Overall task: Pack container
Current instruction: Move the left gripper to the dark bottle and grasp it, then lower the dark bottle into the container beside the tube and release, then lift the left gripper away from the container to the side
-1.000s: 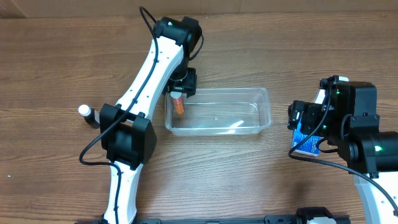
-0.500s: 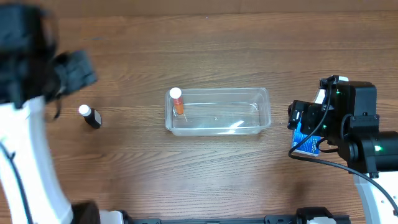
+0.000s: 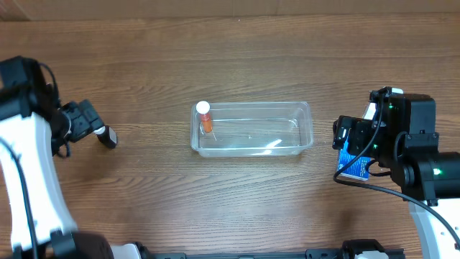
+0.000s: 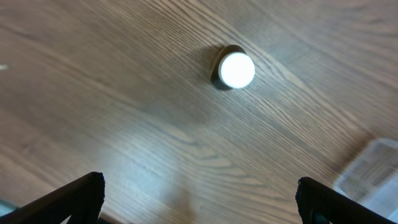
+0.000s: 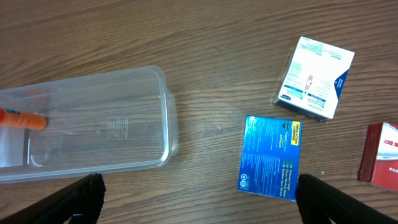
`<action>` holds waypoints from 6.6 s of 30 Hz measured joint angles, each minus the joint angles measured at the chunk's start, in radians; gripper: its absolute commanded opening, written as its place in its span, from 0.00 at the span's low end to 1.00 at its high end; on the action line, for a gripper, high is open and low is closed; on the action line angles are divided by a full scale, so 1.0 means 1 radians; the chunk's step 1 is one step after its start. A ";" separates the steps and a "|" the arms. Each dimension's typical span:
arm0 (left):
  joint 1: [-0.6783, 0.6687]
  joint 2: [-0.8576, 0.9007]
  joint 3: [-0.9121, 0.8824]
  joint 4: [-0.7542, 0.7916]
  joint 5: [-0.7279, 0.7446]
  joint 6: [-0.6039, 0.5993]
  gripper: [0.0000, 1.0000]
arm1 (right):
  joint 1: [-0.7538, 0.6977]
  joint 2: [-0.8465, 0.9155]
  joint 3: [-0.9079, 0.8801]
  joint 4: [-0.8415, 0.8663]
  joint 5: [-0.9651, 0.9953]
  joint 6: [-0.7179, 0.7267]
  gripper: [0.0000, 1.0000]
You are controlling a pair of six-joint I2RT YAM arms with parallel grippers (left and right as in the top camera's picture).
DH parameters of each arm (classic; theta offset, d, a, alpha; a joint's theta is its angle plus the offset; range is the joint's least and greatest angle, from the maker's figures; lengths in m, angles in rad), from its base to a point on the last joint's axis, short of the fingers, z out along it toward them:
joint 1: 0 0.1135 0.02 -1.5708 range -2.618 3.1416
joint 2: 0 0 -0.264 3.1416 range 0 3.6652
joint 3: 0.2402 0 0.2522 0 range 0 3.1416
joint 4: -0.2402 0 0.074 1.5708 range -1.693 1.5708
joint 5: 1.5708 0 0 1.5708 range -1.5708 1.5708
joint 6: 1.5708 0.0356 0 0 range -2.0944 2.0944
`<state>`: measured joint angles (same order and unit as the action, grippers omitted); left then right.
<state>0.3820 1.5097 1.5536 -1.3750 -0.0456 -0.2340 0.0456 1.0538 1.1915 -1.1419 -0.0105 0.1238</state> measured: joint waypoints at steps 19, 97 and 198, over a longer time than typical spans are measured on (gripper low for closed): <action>-0.056 0.402 -0.010 0.201 0.060 0.164 0.73 | 0.000 0.000 0.000 0.001 0.000 0.000 1.00; -0.825 0.171 -0.133 0.254 0.068 -0.332 0.04 | 0.000 0.000 0.000 -0.002 0.000 0.003 1.00; -0.333 -0.055 0.173 -0.060 0.133 0.107 1.00 | -0.326 0.544 -0.108 0.084 -0.008 0.031 1.00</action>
<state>0.0486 1.4551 1.7264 -1.4345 0.0872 -0.1268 -0.2806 1.5978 1.0840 -1.0576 -0.0189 0.1543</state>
